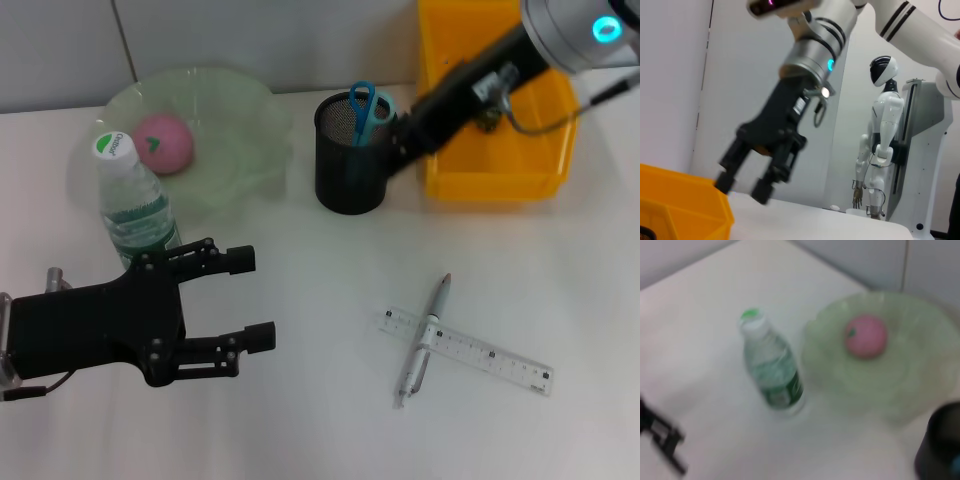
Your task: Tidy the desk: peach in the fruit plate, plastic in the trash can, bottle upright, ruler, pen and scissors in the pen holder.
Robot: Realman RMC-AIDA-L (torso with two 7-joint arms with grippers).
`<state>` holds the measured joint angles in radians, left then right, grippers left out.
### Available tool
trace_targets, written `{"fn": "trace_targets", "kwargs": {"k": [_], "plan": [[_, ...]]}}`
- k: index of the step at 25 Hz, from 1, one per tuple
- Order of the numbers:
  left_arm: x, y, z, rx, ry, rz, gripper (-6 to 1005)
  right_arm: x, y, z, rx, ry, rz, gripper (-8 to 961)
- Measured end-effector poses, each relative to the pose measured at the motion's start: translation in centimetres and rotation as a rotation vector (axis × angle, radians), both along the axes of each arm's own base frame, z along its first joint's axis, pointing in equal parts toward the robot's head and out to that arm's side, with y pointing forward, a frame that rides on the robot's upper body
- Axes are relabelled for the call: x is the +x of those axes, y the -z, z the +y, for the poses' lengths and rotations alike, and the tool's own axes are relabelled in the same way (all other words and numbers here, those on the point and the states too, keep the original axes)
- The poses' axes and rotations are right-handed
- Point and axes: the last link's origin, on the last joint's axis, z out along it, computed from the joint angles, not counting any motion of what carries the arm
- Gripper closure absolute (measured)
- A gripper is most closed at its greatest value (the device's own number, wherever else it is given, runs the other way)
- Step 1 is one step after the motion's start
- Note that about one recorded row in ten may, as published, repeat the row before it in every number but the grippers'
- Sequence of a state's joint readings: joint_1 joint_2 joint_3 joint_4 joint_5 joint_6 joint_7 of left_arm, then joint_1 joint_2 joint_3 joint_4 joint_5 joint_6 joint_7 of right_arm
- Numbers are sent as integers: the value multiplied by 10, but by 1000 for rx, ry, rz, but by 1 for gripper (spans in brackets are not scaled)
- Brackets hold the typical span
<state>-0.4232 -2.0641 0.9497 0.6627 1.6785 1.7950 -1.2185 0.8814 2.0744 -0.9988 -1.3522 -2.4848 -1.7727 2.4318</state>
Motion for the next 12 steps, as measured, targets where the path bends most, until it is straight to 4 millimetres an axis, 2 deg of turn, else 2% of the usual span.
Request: {"fn": "trace_targets", "kwargs": {"k": [7, 12], "plan": [[-2, 2, -1, -7, 1, 21, 166, 24, 17, -19, -104, 18, -84, 226], [-6, 3, -1, -8, -9, 40, 166, 42, 39, -25, -185, 24, -129, 228]]}}
